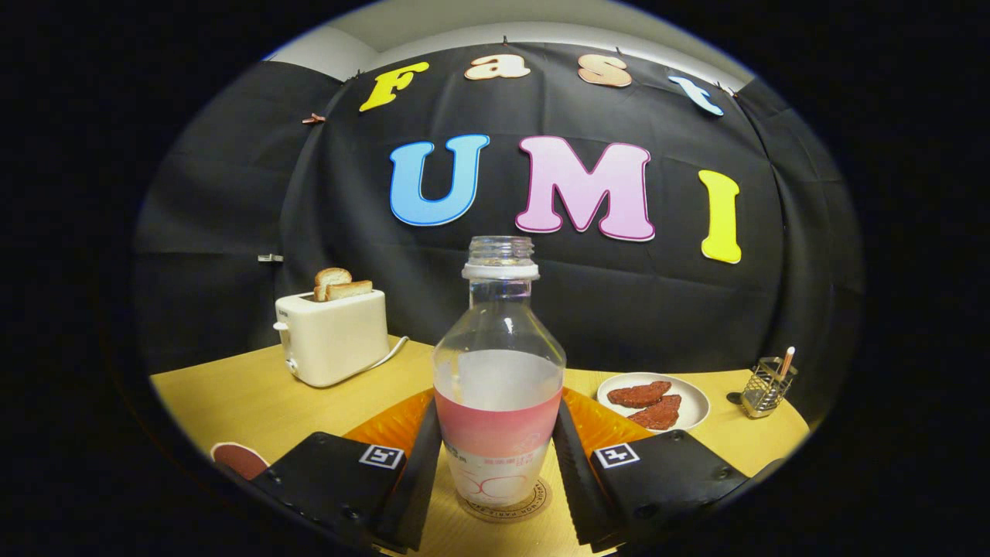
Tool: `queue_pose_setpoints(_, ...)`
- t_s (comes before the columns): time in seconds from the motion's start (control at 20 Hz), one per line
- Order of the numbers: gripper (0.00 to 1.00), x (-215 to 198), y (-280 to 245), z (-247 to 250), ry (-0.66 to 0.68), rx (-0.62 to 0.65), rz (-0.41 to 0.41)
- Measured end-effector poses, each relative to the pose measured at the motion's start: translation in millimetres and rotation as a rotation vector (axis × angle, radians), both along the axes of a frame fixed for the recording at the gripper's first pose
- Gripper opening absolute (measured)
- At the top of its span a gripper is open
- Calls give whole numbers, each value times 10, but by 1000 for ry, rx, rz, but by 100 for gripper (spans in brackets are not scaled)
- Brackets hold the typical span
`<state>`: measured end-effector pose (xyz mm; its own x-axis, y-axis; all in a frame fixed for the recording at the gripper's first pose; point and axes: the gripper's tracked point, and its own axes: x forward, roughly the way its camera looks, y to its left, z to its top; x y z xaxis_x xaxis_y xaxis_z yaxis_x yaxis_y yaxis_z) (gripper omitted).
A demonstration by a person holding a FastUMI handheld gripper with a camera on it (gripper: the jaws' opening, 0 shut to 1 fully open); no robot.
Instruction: Take the bottle from table, then pour the juice into the cup, finally place the bottle on the coaster
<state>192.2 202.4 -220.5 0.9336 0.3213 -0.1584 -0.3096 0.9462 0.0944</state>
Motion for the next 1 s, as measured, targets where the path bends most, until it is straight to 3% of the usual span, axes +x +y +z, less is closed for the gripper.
queue_pose_setpoints(0.25,74,88,-46,-370,45,-17,-33)
queue_pose_setpoints(1.0,79,128,-102,-556,74,4,-31)
